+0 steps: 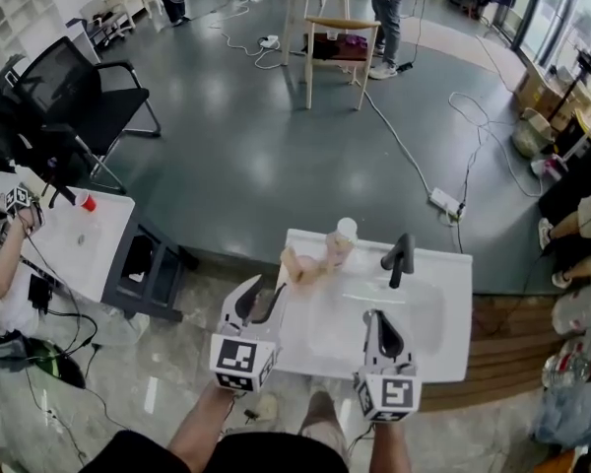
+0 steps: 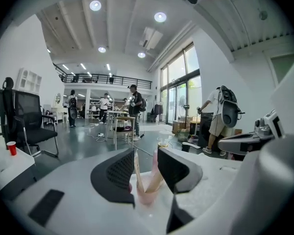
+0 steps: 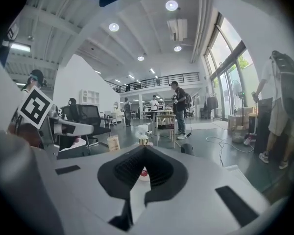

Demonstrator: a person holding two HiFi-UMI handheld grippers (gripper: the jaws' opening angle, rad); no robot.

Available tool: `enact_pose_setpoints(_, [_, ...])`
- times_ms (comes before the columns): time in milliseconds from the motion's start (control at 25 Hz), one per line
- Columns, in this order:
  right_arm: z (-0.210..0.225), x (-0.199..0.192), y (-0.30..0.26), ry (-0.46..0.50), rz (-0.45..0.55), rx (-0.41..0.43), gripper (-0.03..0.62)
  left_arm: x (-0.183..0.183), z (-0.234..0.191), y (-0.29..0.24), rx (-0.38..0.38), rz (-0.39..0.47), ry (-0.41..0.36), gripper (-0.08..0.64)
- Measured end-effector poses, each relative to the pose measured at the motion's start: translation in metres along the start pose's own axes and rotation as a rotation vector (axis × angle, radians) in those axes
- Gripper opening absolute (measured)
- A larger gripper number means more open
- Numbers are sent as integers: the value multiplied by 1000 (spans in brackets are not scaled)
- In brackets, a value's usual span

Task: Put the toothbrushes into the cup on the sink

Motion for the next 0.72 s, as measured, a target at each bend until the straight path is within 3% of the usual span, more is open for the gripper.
enact_pose_setpoints(280, [-19,25,41,21,71,-55,-2,9,10,46,-44,40,-40,121])
enact_pose_setpoints(720, [-61,28,101,36,103,-107,-2,9,21,115,-105,74,-75,66])
Point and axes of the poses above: the fingertips, and each gripper's own axes: y backward along the fingers, z to its right, x out of its top, the point moved 3 cm from there along y, backward along the fingers, and after that the axes turned 7 degrees about -z, right-handed, at the moved point
